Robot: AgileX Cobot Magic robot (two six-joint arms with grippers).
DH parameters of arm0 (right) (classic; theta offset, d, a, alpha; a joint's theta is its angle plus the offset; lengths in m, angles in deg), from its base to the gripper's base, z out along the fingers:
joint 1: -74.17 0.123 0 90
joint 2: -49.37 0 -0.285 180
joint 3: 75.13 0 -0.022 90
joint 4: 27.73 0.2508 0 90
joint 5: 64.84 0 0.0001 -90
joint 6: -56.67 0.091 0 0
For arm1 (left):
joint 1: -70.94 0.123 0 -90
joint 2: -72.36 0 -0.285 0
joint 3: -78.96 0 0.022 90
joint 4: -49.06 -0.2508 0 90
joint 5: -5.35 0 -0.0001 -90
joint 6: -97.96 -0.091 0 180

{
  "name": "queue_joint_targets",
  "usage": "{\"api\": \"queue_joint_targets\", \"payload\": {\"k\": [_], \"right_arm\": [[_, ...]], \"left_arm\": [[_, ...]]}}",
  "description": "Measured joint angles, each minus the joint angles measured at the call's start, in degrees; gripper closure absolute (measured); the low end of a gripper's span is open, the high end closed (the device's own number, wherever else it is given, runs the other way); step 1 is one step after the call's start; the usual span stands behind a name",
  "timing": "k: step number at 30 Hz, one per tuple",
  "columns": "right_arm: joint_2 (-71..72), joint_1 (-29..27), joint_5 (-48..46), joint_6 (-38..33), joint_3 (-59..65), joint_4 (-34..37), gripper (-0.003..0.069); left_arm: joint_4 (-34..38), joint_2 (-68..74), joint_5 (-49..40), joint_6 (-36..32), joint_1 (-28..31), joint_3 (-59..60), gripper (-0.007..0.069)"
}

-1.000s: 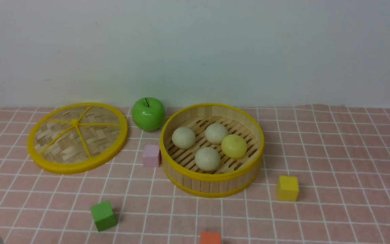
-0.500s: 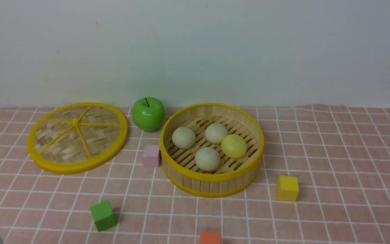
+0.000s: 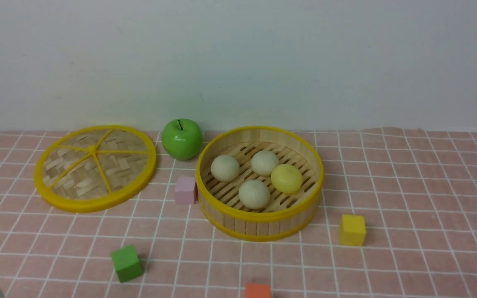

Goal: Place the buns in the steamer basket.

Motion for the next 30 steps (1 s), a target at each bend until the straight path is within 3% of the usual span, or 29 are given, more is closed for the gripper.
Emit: {"api": "queue_joint_targets", "payload": {"k": [22,26,30], "right_arm": [[0.0,0.0,0.0,0.0,0.0,0.0,0.0561],[0.0,0.0,0.0,0.0,0.0,-0.5,0.0557],[0.0,0.0,0.0,0.0,0.0,-0.2,0.0552]], "left_arm": [[0.0,-0.2,0.2,-0.5,0.4,0.0,0.046],[0.8,-2.9,-0.2,-2.9,6.1,0.0,0.046],[6.7,-10.0,-2.1,-3.2,19.3,0.9,0.0515]]}}
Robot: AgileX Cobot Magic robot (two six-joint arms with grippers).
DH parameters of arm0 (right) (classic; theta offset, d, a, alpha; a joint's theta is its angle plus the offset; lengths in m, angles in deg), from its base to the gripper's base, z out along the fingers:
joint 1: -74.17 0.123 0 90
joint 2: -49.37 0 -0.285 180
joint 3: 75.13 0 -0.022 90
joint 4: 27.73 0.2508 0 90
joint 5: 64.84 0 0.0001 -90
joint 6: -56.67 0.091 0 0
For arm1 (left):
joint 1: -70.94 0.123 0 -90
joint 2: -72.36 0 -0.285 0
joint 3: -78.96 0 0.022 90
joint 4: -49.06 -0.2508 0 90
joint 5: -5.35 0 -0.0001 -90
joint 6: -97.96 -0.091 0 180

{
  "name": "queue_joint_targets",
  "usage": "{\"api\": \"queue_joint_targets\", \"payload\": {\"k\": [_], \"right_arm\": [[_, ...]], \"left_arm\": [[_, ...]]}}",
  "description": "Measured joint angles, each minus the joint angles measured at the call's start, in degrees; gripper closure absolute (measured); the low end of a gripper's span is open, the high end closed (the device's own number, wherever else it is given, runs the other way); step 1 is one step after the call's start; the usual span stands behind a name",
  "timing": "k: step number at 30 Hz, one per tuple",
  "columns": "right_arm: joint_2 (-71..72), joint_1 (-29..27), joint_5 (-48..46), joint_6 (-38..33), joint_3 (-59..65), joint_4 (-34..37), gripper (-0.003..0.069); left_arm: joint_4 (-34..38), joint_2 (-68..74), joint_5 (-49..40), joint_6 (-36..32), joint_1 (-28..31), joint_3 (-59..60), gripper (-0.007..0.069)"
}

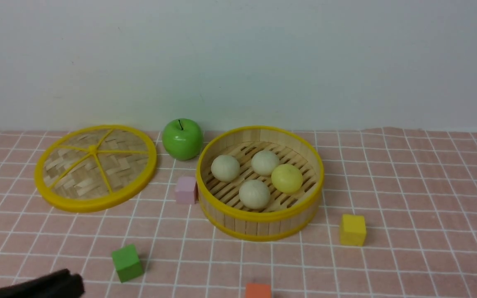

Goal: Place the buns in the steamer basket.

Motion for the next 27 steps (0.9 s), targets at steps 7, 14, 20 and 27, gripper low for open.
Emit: {"api": "queue_joint_targets", "payload": {"k": [7,14,20,27], "right_arm": [[0.0,0.0,0.0,0.0,0.0,-0.3,0.0544],[0.0,0.0,0.0,0.0,0.0,-0.3,0.0536],[0.0,0.0,0.0,0.0,0.0,-0.3,0.0529],[0.0,0.0,0.0,0.0,0.0,-0.3,0.0522]], "left_arm": [[3.5,-12.6,-2.0,-1.1,17.7,8.6,0.0638],[3.0,-18.0,-17.5,-2.6,22.4,10.3,0.0638],[3.0,-18.0,-17.7,-3.5,22.4,10.3,0.0638],[3.0,-18.0,-17.7,-3.7,22.4,10.3,0.0638]]}}
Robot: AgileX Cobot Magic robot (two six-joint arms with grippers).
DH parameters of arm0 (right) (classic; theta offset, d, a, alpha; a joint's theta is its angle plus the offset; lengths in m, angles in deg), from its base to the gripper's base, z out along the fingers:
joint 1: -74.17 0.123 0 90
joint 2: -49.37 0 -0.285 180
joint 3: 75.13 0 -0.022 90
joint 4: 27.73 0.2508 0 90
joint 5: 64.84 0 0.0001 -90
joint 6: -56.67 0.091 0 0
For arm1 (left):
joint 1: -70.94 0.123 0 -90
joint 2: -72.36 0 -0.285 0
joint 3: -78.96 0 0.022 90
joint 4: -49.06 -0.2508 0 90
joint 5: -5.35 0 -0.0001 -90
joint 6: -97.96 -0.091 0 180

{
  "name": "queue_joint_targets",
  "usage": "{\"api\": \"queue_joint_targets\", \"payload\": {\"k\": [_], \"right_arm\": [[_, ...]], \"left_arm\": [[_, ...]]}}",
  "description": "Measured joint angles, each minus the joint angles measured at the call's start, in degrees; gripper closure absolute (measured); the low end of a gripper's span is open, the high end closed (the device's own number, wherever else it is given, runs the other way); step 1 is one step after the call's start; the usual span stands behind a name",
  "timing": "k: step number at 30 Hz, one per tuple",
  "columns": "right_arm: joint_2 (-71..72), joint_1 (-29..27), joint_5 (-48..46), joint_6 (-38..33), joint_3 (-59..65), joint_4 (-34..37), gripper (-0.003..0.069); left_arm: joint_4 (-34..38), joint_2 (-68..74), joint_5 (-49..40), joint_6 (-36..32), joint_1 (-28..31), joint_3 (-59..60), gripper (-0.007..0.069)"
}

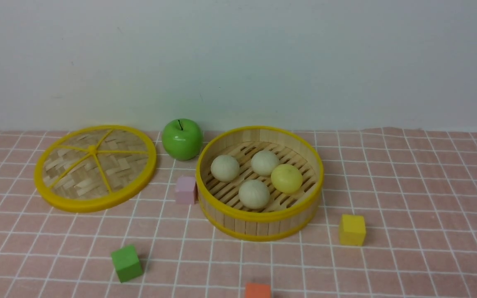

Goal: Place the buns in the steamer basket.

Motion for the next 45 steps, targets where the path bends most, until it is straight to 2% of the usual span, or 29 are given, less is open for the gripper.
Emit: {"api": "queue_joint_targets", "payload": {"k": [45], "right_arm": [[0.0,0.0,0.0,0.0,0.0,0.0,0.0472]], "left_arm": [[0.0,0.0,0.0,0.0,0.0,0.0,0.0637]]}}
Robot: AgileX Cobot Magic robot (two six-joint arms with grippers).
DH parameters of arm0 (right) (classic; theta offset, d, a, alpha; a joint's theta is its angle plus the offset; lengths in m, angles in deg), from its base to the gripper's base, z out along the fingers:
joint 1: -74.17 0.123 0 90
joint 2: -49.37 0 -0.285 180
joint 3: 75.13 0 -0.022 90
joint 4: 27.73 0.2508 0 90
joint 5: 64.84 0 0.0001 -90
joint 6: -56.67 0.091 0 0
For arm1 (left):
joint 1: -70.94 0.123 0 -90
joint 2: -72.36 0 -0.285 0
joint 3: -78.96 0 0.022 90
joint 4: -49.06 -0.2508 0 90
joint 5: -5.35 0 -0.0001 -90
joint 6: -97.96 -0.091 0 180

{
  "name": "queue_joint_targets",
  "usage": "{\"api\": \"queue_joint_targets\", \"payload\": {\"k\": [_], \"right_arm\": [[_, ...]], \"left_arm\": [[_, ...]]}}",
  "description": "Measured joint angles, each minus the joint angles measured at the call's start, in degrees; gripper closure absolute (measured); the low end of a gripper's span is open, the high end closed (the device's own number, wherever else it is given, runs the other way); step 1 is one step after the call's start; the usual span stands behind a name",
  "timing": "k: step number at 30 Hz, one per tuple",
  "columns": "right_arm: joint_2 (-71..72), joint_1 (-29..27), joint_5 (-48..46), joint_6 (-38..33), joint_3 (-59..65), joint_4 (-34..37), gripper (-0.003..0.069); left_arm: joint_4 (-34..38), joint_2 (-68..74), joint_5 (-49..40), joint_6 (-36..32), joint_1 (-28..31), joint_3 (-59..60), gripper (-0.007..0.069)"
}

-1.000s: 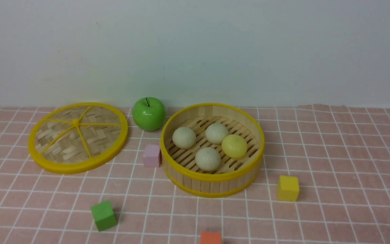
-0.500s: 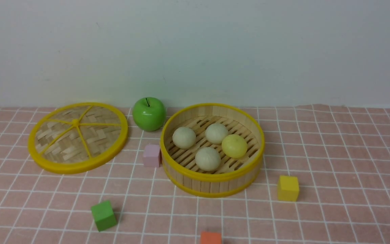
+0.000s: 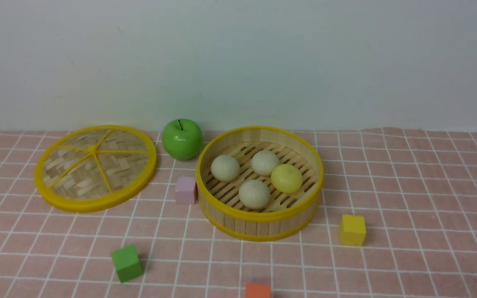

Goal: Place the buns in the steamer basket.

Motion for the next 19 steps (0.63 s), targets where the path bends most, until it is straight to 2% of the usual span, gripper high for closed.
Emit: {"api": "queue_joint_targets", "payload": {"k": [19], "right_arm": [[0.0,0.0,0.0,0.0,0.0,0.0,0.0456]], "left_arm": [[0.0,0.0,0.0,0.0,0.0,0.0,0.0624]]}}
